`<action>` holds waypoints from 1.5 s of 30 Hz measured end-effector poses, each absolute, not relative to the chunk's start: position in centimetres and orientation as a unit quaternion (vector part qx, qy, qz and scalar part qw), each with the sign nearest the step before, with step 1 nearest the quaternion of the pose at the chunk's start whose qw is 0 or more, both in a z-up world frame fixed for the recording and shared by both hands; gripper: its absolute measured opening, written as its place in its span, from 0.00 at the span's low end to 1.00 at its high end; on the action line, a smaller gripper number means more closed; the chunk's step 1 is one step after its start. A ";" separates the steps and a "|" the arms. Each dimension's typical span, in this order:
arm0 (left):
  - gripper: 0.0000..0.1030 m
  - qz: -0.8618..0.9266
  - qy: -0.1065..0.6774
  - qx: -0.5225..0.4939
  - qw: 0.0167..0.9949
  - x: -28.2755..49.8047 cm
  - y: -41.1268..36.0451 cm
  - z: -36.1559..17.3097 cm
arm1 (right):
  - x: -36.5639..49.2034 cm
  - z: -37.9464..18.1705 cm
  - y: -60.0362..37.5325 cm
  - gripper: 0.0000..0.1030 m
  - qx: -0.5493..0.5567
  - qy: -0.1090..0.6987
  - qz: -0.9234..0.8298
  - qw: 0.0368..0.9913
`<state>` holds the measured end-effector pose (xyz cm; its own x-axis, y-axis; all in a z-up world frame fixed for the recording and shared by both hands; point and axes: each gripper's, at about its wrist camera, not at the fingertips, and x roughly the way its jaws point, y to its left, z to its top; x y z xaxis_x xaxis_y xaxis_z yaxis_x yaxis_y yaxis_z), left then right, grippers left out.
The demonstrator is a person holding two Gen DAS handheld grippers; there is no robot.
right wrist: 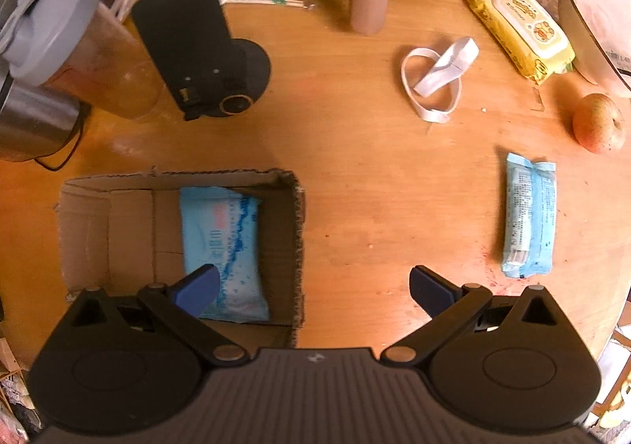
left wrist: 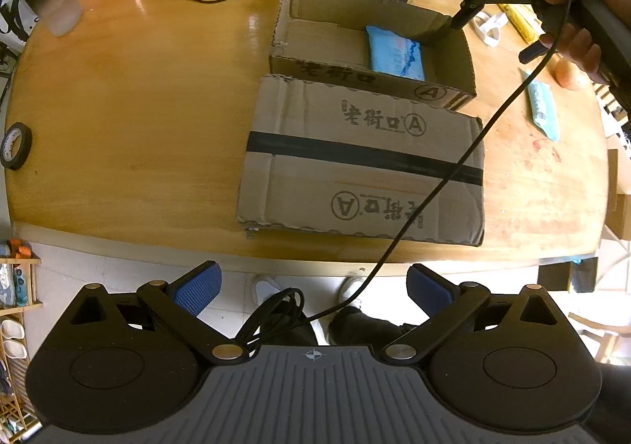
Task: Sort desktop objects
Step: 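Raise the open right tool out of the cardboard box, then move the open right tool over the slim blue packet and lower it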
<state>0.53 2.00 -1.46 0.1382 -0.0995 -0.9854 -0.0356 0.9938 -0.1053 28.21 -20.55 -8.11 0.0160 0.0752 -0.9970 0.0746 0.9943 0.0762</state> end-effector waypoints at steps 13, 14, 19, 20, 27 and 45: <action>1.00 -0.024 0.658 -0.044 0.751 0.7 0.1 -1.6 | 28.1 -8.5 -24.2 1.00 0.060 0.702 -0.008 0.710; 1.00 -0.024 0.658 -0.043 0.751 0.7 -0.1 -1.6 | 28.1 -8.5 -24.4 1.00 0.061 0.702 -0.007 0.710; 1.00 -0.024 0.658 -0.041 0.752 0.7 -0.8 -1.7 | 28.2 -8.7 -25.5 1.00 0.062 0.701 -0.007 0.711; 1.00 -0.024 0.658 -0.041 0.752 0.7 -0.9 -1.7 | 28.3 -8.7 -25.7 1.00 0.062 0.701 -0.007 0.711; 1.00 -0.021 0.658 -0.041 0.752 0.8 -1.7 -1.8 | 28.5 -9.2 -27.3 1.00 0.059 0.702 -0.009 0.710; 1.00 -0.020 0.661 -0.037 0.749 1.2 -5.0 -2.1 | 28.6 -10.3 -32.2 1.00 0.058 0.703 -0.019 0.708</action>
<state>1.25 -5.01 -2.12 0.1250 -0.0796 -0.9890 -0.0193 0.9964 -0.0827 28.62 -32.22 -10.32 0.0097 0.0544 -0.9985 0.1080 0.9926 0.0552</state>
